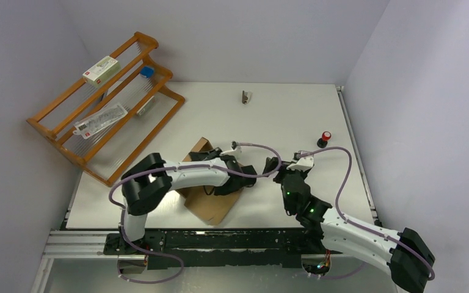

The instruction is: Fold the paper box

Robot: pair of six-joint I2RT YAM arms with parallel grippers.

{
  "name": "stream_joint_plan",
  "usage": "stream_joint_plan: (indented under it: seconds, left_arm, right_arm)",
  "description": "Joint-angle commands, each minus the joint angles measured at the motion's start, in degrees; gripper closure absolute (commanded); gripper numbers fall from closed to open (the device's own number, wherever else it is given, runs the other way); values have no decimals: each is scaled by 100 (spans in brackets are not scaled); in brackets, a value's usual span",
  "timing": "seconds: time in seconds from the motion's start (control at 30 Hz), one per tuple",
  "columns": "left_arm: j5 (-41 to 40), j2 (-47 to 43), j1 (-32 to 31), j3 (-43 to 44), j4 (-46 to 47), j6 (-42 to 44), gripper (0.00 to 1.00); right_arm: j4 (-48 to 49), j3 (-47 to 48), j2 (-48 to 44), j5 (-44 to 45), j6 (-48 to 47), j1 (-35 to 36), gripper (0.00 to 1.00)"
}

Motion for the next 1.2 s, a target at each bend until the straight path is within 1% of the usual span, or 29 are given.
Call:
stream_joint_plan:
  seconds: [0.0,0.03,0.1,0.17,0.3,0.37,0.47,0.53,0.67,0.73,0.8,0.9,0.97,1.07,1.17]
  left_arm:
    - [903,-922,436,-515,1584,1408,95]
    - [1297,-1196,534,-699,2104,1748,95]
    - [1940,-1686,725,-998,2945,2074,95]
    - [2424,-1968,919,-1147,3254,2157,95]
    - [2948,-2157,1287,-1263,3377,1996,95]
    - [3357,-2206,1557,-1339,3446,1815,95]
    - [4191,-2300,2017,-1557,3584,1432,95]
    - [4699,-2417,2386,-1852,3825,1189,95]
    - [5694,-2865,2916,-2791,4953,795,95]
    - [6175,-3023,3234,-3222,5322,526,95]
    - [6438,-3150,3463,-3610,5579,192,94]
    - [6915,-3433,3625,-4136,6213,-433,93]
    - [7050,-3572,3662,-4408,6557,-946,90]
    - [7199,-3572,3664,-4603,6898,-1342,89]
    - [7458,-3458,3664,-4854,7427,-1695,84]
  right_arm:
    - [67,5,-315,-99,-62,-27,0]
    - [40,-8,-396,-116,-67,-30,0]
    - [-28,-19,-537,-138,-45,-25,0]
    - [-123,-16,-648,-159,-17,-25,0]
    - [-216,52,-687,-366,-34,-29,0]
    - [-296,146,-640,-508,-55,-25,0]
    - [-549,418,-496,-838,-74,-25,0]
    - [-853,718,-383,-1088,-67,-25,0]
    - [-1639,1423,-105,-1579,-22,-26,0]
    - [-2043,1726,39,-1806,5,-26,0]
    - [-2359,2030,142,-2086,-7,-26,0]
    - [-2623,2417,280,-2538,-73,-25,0]
    - [-2857,2748,431,-2750,-133,-25,0]
    - [-3346,3352,827,-2952,-166,-25,0]
    - [-3620,3825,1258,-3304,-242,-31,0]
